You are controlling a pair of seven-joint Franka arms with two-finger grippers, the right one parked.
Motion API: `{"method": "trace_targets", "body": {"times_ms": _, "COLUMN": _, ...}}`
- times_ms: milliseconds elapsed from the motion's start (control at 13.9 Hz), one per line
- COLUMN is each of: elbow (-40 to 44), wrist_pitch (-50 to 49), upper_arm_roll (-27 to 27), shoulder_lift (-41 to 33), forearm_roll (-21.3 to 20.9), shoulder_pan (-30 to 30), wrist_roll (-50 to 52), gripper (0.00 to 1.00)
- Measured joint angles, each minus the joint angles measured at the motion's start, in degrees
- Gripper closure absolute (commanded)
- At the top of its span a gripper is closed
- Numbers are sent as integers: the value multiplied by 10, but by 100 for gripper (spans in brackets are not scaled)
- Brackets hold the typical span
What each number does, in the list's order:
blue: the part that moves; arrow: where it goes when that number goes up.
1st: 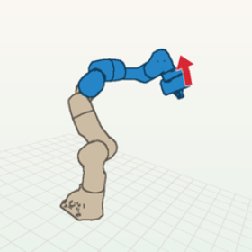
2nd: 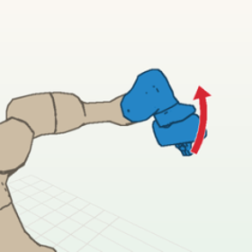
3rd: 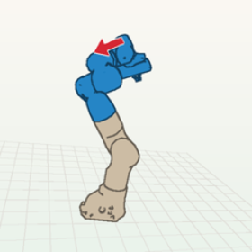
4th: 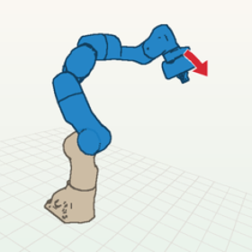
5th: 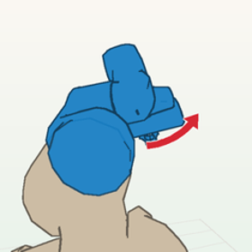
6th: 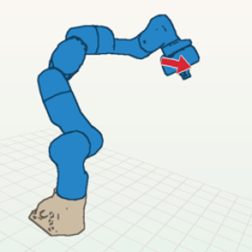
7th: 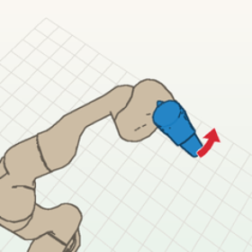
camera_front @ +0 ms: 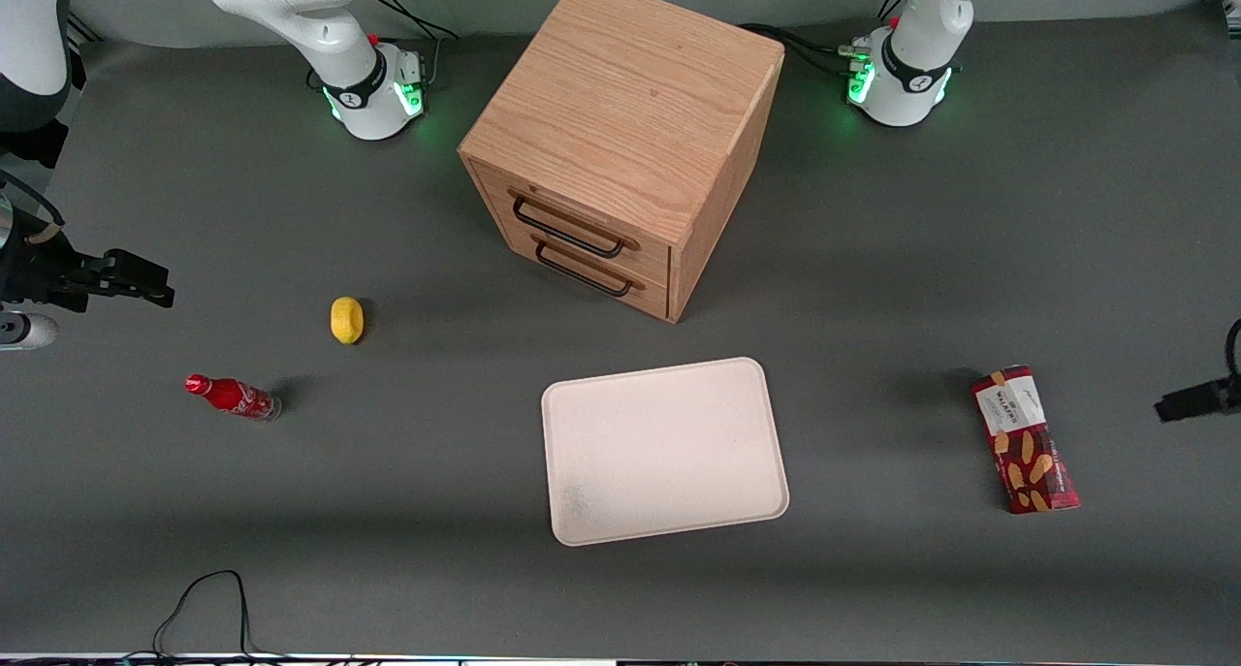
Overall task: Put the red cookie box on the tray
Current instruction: 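Lower the open left gripper down onto the red plaid cookie box, then close the left gripper on the cookie box's end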
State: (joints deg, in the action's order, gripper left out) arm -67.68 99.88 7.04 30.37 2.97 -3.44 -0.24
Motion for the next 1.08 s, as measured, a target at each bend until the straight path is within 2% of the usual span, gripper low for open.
{"method": "trace_targets", "body": {"times_ms": 288, "elbow": -5, "wrist_pitch": 68, "upper_arm_roll": -2, "shoulder_lift": 66, "forearm_roll": 2, "shoulder_pan": 2, "wrist_roll": 15, "gripper": 1}}
{"method": "trace_targets", "body": {"times_ms": 577, "elbow": -72, "wrist_pitch": 170, "upper_arm_roll": -5, "shoulder_lift": 86, "forearm_roll": 2, "shoulder_pan": 7, "wrist_roll": 18, "gripper": 1}}
{"method": "trace_targets", "body": {"times_ms": 1082, "elbow": -148, "wrist_pitch": 245, "upper_arm_roll": -6, "shoulder_lift": 106, "forearm_roll": 2, "shoulder_pan": 26, "wrist_roll": 11, "gripper": 1}}
